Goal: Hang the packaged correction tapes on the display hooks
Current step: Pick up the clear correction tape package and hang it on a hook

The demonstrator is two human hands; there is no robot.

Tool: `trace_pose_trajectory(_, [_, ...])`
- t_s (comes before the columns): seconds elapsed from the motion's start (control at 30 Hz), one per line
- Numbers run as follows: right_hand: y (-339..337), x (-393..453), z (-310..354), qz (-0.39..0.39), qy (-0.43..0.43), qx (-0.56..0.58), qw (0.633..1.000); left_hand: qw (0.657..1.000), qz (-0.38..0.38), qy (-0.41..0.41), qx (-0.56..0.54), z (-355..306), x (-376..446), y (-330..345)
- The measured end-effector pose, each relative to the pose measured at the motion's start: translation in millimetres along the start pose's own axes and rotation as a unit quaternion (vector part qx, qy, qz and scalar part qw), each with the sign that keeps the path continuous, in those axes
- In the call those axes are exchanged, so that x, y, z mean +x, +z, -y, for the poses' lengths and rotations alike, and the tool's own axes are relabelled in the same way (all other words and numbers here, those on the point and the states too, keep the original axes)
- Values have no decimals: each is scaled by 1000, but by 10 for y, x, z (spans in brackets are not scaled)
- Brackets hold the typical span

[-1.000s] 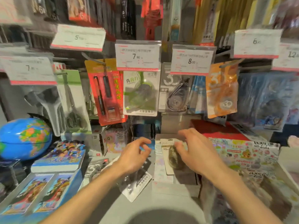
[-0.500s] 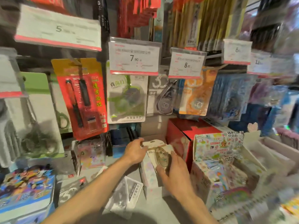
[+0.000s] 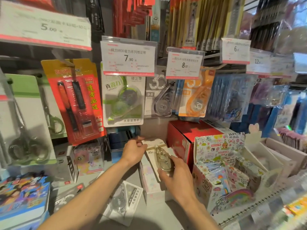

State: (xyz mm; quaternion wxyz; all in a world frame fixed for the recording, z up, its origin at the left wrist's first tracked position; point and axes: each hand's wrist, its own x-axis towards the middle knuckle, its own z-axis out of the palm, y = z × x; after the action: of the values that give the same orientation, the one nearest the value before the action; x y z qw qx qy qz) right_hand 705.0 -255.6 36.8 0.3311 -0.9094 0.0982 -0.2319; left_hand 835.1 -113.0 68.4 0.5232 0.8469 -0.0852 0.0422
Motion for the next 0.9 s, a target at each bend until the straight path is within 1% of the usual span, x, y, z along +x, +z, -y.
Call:
trace_pose_trajectory(0.1, [-90,-16,34,3,-42,12,999,995,-14,-12,-99,-101,-136,-137])
trace_pose_trajectory(0.23, [-216,-58,85,32,-103,23,994,969,-7,-51,-243,-184,-429,-332])
trace_pose_trajectory(0.33, [-307,-106,147,70,-143,23,987,954,-6,-69,-292,-208,-659,-486])
trace_pose_trajectory(0.43, [-384,-150,223,127,-167,25,977,954,-13,-62,-292,-273,-905,-649])
trace_pose_trajectory(0.5, [-442,-180,287,169,-169,51,970,961,-28,-48,-272,-301,-1059,-749])
trace_pose_trajectory(0.6, [-519,-193,390,228,-138,122,956,973,-54,-24,-224,-343,-1283,-907])
trace_pose_trajectory(0.7, [-543,-133,458,286,-95,254,919,982,-64,1,-176,-431,-1509,-1065])
trace_pose_trajectory(0.73, [-547,-113,478,302,-90,281,907,983,-66,8,-169,-470,-1570,-1117])
trace_pose_trajectory(0.83, [-592,-75,567,330,-98,346,873,984,-76,40,-159,-634,-1702,-1262])
trace_pose_trajectory(0.9, [-665,-25,640,330,-106,388,854,983,-87,74,-147,-803,-1749,-1337])
